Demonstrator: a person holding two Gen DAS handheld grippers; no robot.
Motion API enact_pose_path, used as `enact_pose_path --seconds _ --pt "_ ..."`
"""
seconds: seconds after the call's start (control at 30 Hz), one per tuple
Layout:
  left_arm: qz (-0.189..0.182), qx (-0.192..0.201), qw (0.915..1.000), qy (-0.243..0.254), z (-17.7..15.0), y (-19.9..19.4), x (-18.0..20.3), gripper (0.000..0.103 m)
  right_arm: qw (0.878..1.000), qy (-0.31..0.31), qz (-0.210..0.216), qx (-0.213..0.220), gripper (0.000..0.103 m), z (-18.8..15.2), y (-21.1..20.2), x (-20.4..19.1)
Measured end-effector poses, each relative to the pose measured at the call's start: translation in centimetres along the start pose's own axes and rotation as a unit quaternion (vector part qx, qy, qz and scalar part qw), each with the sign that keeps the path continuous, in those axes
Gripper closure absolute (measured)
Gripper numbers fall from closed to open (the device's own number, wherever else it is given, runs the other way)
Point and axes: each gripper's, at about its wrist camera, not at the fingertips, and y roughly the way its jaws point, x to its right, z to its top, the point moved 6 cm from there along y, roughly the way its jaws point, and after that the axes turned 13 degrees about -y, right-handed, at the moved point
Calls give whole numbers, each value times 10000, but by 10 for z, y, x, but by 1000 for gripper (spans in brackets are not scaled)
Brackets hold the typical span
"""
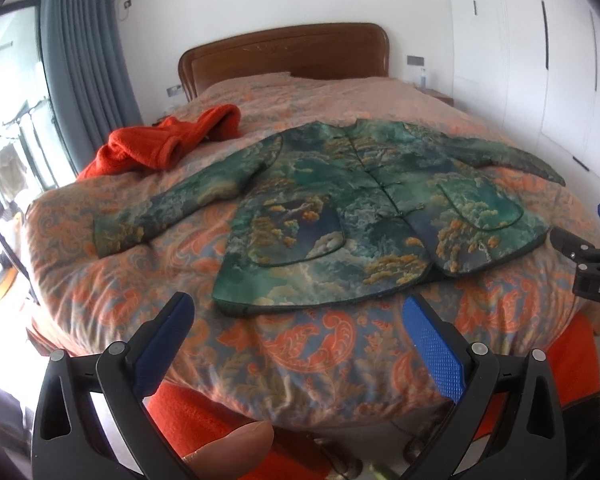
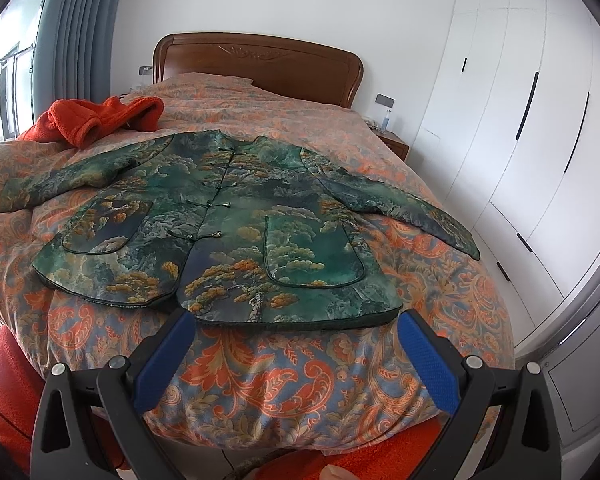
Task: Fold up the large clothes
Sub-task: 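Move both tools toward the green jacket, right tool toward its sleeve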
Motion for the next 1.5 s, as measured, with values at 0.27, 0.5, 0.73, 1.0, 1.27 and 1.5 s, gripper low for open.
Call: enact_pose_path --seconds 0.27,0.5,0.73,1.0,1.27,1.5 --pt "100 -259 9996 -75 -7 13 -7 0 9999 123 29 -27 0 -6 8 7" --pt "113 -515 9984 -207 -12 27 -14 0 9997 225 13 -30 0 -10 14 17" --pt "205 -637 9976 -176 -18 34 -18 0 9990 407 -200 -26 0 -16 18 42" --pt "277 -728 9969 -148 -21 40 -21 0 9966 621 -537 97 0 -21 23 81" --pt "332 -722 9965 -269 -15 44 -27 0 9938 844 -681 252 0 -27 24 108" --pt "415 -693 9962 -321 -12 45 -34 0 9933 1016 -478 281 0 -36 27 112"
